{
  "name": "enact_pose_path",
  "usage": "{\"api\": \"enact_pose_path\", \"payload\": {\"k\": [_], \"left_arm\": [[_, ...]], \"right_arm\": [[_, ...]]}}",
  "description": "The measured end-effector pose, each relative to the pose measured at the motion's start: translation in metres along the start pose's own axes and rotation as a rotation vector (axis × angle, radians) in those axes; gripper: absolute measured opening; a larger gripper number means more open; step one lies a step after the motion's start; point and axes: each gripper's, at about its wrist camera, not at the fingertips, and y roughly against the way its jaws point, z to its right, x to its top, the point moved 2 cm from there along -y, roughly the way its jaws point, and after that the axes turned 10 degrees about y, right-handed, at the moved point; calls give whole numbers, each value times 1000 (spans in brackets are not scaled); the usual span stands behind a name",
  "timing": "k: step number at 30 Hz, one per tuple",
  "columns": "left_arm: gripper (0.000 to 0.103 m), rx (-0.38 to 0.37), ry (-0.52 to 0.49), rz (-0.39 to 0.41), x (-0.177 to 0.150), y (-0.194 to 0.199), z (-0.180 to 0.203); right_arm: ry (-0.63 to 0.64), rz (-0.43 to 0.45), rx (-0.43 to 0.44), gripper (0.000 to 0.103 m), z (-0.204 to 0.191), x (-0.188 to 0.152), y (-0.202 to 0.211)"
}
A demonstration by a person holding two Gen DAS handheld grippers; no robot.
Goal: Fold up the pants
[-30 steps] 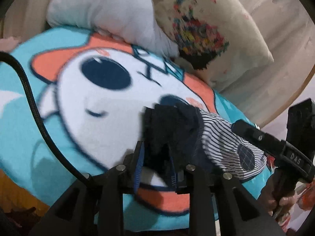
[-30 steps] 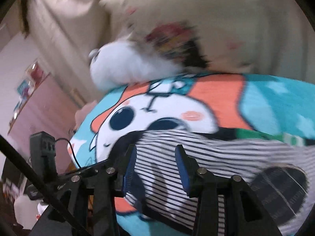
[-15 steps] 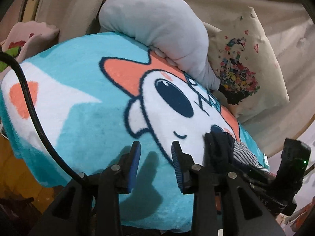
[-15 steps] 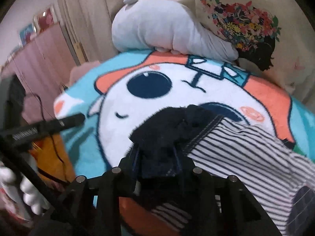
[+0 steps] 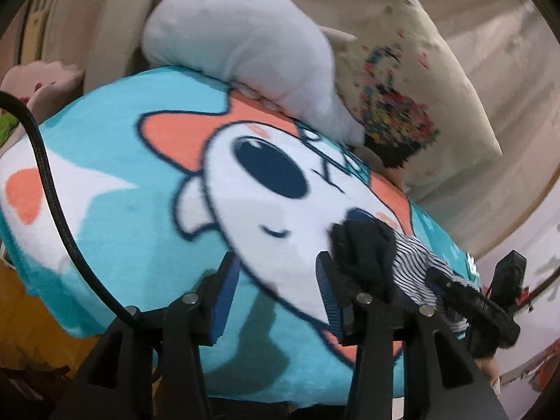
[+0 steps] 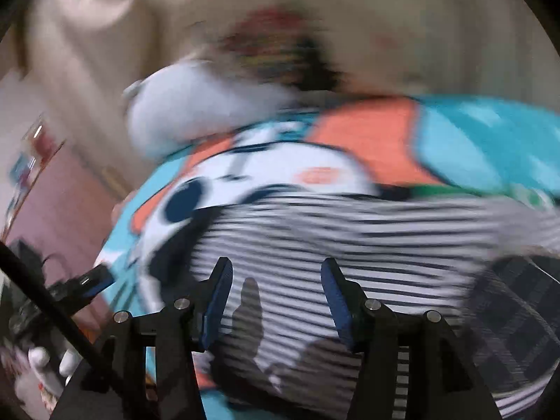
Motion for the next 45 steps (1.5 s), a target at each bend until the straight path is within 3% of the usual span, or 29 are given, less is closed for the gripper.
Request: {"api": "enact_pose_path", "payload": {"k": [4, 7, 9, 11, 13, 16, 22, 26, 30, 36, 38, 39, 40, 41, 42, 45], "left_arm": [[46, 0, -61, -31, -11, -11, 30], [47, -6, -107, -68, -20, -22, 55], [47, -19, -149, -92, -26, -29, 77], [47, -45, -195, -114, -30, -35, 103], [56, -87, -253, -137, -34, -42, 138], [69, -137, -330, -168, -39, -55, 191], [71, -271, -460, -326, -54, -117, 320], [71, -291, -558, -468, -82, -168, 380], [71, -283, -588, -622, -118, -219, 419], [71, -257, -735, -746, -167, -258, 446], [71, -280, -745, -787, -175, -261, 443], [66, -285, -754, -805, -178, -264, 443], [41, -289, -775, -825, -183, -263, 441], [25, -289, -782, -843, -185, -263, 439], [19, -284, -785, -850, -187, -262, 436], [19, -323, -765, -805, -176, -246, 430]], "right_arm": [[-151, 78, -162, 56, 81, -13, 48], [-300, 164, -334, 54, 140, -32, 103], [-409, 270, -348, 54, 167, -48, 144], [-439, 356, -362, 63, 175, -58, 176], [-427, 387, -408, 68, 177, -63, 193], [-432, 376, -357, 68, 183, -76, 199], [-459, 334, -273, 68, 192, -98, 195], [-444, 320, -250, 68, 193, -100, 193], [-436, 313, -241, 68, 191, -105, 193], [-381, 302, -251, 71, 184, -99, 184], [-352, 303, -252, 71, 180, -95, 180], [-339, 306, -254, 69, 178, -93, 178], [-322, 310, -253, 52, 176, -91, 176], [-303, 313, -245, 38, 174, -89, 173], [-296, 304, -236, 25, 173, -88, 169], [-301, 320, -197, 23, 170, -83, 168]]}}
